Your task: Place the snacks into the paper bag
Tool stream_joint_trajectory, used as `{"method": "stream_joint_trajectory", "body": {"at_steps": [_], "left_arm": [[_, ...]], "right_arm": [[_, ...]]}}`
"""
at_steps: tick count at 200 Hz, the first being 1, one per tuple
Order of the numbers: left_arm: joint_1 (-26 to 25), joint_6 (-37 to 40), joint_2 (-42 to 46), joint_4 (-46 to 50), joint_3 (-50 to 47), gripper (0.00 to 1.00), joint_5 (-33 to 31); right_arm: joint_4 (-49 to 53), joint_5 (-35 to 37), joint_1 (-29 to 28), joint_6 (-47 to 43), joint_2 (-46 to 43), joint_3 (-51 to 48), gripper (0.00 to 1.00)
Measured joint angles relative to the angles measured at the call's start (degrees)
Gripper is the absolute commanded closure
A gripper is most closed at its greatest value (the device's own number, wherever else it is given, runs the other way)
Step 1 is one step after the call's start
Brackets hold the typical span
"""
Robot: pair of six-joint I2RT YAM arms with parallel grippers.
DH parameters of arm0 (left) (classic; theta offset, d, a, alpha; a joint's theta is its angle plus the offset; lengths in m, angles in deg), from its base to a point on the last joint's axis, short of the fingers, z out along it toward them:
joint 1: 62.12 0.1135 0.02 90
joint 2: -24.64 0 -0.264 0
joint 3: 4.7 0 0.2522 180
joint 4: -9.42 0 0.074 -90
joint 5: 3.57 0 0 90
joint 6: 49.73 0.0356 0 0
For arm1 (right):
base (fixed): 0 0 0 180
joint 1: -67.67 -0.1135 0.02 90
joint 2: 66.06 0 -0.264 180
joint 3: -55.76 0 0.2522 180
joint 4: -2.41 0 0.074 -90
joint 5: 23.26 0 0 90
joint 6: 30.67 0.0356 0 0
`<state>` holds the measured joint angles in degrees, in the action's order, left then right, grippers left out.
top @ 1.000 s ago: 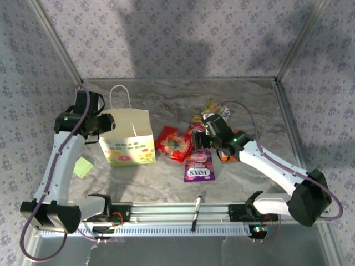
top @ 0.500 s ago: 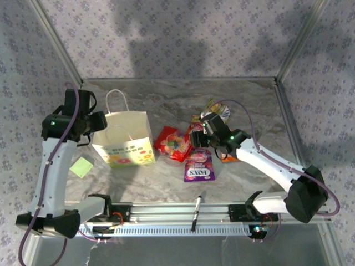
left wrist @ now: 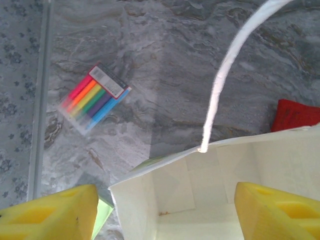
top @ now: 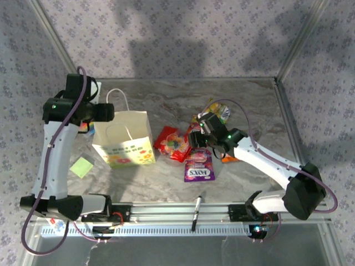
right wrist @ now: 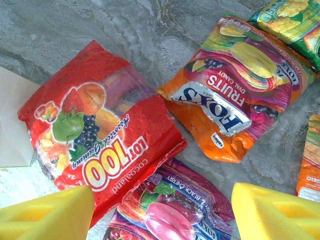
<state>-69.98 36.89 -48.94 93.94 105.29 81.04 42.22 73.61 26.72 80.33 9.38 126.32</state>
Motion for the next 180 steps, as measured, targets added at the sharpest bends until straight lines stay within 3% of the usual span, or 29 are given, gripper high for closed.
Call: {"method": "stream_joint_trajectory", "body": {"at_steps": [87,180], "left_arm": [[0.0,8.6,1.2,-5.0,-6.2,0.22,4.3],[0.0,15.5,-1.5,-10.8,-8.9,0.31,6.6]], "right_arm": [[1.2,0.1,-0.1,-1.1,0.9,0.9,0.25],[2.3,1.2,-0.5,-1.1,1.1,0.9,0.24]]}}
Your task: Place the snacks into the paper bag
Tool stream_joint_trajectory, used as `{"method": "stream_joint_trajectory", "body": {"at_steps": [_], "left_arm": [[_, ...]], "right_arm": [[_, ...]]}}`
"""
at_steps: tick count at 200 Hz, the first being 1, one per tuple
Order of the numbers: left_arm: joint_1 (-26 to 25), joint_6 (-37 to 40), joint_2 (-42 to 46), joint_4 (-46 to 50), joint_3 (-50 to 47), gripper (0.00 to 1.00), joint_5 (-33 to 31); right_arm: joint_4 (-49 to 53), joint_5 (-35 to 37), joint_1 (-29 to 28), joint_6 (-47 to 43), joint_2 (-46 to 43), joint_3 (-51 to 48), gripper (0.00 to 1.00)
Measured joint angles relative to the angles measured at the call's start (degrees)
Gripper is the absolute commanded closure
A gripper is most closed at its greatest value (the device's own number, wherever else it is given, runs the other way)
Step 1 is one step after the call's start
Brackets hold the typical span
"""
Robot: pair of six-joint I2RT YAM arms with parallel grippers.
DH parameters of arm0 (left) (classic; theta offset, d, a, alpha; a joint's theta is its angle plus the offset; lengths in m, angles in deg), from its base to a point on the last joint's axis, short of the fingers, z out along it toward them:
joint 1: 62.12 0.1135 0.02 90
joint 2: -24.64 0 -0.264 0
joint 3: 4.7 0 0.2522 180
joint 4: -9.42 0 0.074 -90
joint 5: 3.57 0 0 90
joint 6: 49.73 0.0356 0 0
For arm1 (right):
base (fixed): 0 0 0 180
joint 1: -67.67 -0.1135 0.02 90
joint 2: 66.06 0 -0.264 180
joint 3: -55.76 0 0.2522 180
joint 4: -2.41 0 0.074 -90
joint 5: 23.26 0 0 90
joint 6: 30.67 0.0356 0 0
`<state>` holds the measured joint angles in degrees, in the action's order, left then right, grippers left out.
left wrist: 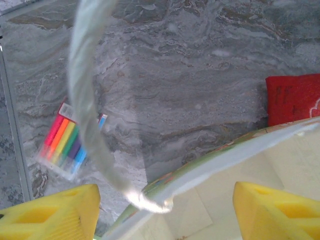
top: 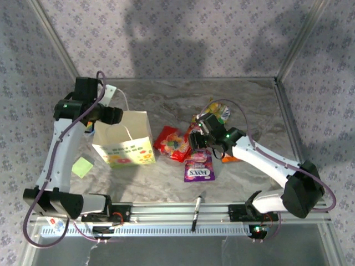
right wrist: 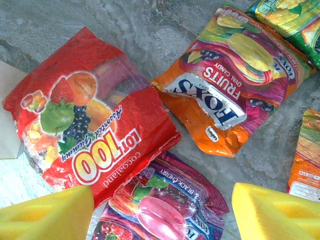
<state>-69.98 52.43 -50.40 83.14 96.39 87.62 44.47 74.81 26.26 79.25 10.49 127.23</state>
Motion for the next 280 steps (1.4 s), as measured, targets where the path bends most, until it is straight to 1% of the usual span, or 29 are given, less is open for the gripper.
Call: {"method": "stream_joint_trajectory", "body": {"at_steps": [36,48,56,75,99,135,199,214,220,280], "left_arm": [[0.0,1.8,-0.5,-2.1,-1.4,0.35,2.5],[0.0,2.2,-0.5,-2.8,-1.6,0.39,3.3],[0.0,2.6,-0.4,-3.2,-1.9,0.45,4.0],[0.0,3.5,-0.4,-3.4,-2.5,0.51,5.6],[0.0,4.2,-0.4,-3.4,-2.9,0.54,6.6],[0.0,4.3,0.6,-3.6,-4.3,0.56,6.8],[0.0,5.4,2.4,-3.6,-4.7,0.74,6.9],[0.0,5.4,2.4,-3.6,-5.2,0.83,6.7],[0.0,5.6,2.4,-3.7,-5.2,0.86,6.6],[0.0,5.9,1.8,-4.5,-5.2,0.94,4.2]], "right_arm": [[0.3,0.2,0.0,0.0,0.0,0.0,0.24],[0.3,0.2,0.0,0.0,0.0,0.1,0.24],[0.3,0.3,0.0,0.0,0.0,0.2,0.24],[0.3,0.3,0.0,0.0,0.0,0.2,0.24],[0.3,0.3,0.0,0.0,0.0,0.2,0.24],[0.3,0.3,0.0,0.0,0.0,0.2,0.24],[0.3,0.3,-0.1,0.0,0.0,0.2,0.24],[0.3,0.3,-0.2,0.0,0.0,0.2,0.24],[0.3,0.3,-0.2,0.0,-0.1,0.2,0.24],[0.9,0.4,-0.3,0.0,-1.0,0.2,0.24]]}}
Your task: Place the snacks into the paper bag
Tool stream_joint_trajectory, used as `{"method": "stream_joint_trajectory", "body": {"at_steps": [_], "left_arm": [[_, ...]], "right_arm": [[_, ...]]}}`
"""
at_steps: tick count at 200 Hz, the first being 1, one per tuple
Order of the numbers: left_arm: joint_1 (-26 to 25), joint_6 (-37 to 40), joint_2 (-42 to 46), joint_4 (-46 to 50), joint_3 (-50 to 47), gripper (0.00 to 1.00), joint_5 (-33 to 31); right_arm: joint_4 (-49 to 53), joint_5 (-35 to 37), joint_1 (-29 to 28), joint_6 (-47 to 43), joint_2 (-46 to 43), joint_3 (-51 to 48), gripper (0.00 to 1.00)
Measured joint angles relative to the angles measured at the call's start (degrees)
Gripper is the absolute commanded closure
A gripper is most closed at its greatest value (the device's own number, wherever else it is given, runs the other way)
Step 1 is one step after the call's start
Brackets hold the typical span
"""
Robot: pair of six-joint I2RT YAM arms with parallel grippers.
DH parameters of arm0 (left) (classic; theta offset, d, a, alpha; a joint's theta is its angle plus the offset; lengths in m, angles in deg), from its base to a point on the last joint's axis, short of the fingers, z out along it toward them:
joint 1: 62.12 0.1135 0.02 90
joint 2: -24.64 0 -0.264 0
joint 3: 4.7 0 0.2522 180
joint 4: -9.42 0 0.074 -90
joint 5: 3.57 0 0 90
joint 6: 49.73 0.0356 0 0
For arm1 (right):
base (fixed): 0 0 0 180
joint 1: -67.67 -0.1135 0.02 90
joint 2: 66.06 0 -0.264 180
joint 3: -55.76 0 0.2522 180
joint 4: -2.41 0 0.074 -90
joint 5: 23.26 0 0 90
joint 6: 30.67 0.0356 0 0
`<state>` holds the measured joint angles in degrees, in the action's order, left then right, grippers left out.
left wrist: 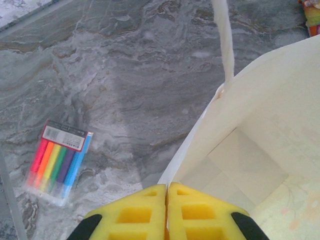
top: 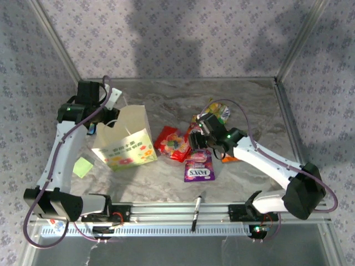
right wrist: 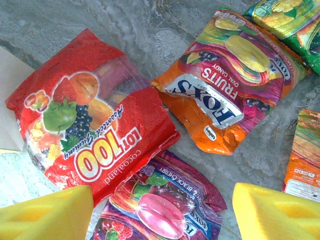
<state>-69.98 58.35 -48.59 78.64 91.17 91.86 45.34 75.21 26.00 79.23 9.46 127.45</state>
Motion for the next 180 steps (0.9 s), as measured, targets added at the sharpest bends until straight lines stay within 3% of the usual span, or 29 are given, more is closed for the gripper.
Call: {"method": "stream_joint_trajectory", "body": {"at_steps": [82,180], "left_arm": [[0.0,-6.2,0.0,4.0,8.7,0.95,-4.3],[0.0,-19.8,1.4,5.5,10.2,0.93,0.0]], "right_arm": [[0.0,0.2,0.0,0.0,-0.1,0.0,0.24],[0.0,0.2,0.0,-1.3,-0.2,0.0,0.24]]}}
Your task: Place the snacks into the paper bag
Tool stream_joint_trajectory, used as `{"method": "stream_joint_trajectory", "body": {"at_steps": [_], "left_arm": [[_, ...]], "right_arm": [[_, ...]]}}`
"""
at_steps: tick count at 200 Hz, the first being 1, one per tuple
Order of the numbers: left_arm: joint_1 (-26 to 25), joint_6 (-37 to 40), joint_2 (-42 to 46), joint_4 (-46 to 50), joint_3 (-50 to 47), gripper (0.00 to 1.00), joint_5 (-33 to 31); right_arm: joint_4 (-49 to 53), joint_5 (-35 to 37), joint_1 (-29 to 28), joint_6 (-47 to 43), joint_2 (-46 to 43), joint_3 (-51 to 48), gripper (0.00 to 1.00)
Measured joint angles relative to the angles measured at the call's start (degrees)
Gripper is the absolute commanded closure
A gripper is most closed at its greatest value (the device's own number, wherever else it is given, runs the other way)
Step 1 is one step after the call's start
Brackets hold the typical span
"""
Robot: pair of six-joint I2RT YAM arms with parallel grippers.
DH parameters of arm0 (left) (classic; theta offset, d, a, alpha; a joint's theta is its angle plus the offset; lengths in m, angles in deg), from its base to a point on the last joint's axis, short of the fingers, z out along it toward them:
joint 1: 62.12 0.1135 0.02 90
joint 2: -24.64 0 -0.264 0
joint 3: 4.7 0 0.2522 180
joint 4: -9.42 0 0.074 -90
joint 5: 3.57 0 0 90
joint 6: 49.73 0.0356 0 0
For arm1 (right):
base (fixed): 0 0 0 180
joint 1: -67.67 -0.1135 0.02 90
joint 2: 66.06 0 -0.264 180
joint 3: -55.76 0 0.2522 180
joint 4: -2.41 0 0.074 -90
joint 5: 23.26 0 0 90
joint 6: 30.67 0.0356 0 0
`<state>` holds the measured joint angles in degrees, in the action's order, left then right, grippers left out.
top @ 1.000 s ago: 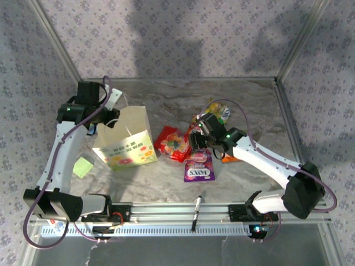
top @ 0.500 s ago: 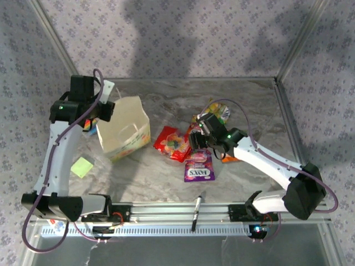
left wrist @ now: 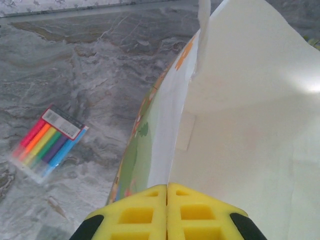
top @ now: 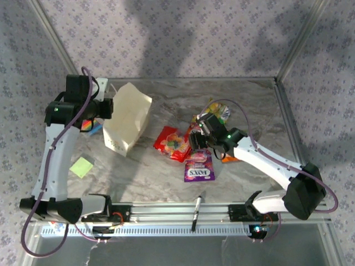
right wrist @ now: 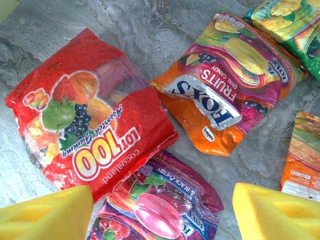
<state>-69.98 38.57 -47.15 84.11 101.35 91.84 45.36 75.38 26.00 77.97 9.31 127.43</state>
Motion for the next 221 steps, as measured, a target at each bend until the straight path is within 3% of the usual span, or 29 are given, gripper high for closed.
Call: {"method": "stream_joint_trajectory", "body": {"at_steps": [102,221], "left_arm": [[0.0,-14.0,-1.1,-2.4,-2.9,0.92,1.5],[-0.2,-20.3,-1.2,-4.7,-6.3,0.91,5.4]], "right_arm": [[0.0,0.2,1.9,-1.1,-3.8,-1.9,0.23],[-0.5,-0.5,4.3,-1.7,-6.3,-4.4,0.23]]}}
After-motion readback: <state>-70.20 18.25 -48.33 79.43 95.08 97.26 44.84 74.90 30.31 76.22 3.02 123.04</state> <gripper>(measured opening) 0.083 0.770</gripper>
